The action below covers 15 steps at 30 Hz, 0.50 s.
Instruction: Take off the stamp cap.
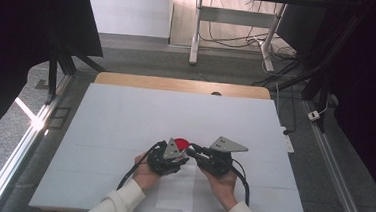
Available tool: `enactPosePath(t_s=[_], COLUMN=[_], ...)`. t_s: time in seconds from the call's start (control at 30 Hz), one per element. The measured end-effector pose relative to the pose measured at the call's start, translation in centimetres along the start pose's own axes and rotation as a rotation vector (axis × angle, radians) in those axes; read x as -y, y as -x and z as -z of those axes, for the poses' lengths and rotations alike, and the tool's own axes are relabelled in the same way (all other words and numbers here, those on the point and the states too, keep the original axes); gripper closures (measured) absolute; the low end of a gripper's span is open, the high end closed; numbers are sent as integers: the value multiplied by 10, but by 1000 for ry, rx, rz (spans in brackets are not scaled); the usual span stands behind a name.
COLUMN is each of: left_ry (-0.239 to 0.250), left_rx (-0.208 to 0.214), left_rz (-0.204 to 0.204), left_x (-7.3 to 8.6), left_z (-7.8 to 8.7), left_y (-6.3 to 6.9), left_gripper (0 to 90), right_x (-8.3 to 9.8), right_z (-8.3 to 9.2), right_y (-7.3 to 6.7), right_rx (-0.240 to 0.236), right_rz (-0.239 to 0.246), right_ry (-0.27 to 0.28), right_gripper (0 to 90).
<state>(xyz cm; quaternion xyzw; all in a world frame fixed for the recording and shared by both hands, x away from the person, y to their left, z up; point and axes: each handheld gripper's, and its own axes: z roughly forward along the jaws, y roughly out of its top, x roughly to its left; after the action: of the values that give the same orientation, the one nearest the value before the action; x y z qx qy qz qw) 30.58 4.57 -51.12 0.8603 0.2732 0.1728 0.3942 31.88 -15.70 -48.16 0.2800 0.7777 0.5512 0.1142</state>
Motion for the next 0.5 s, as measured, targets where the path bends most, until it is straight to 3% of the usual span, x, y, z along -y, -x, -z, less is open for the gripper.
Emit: enactPosePath(t_s=[0.27,0.5], left_ry=[-22,-31], left_rx=[13,-5], left_rz=[-23,-52], left_x=[0,0], left_z=[-2,-1], left_y=[1,1], left_gripper=[647,649], right_x=[1,1], right_z=[-1,-2], right_y=[0,0], right_rx=[-7,-8], right_rz=[0,-2], right_ry=[-16,-16], right_gripper=[749,749])
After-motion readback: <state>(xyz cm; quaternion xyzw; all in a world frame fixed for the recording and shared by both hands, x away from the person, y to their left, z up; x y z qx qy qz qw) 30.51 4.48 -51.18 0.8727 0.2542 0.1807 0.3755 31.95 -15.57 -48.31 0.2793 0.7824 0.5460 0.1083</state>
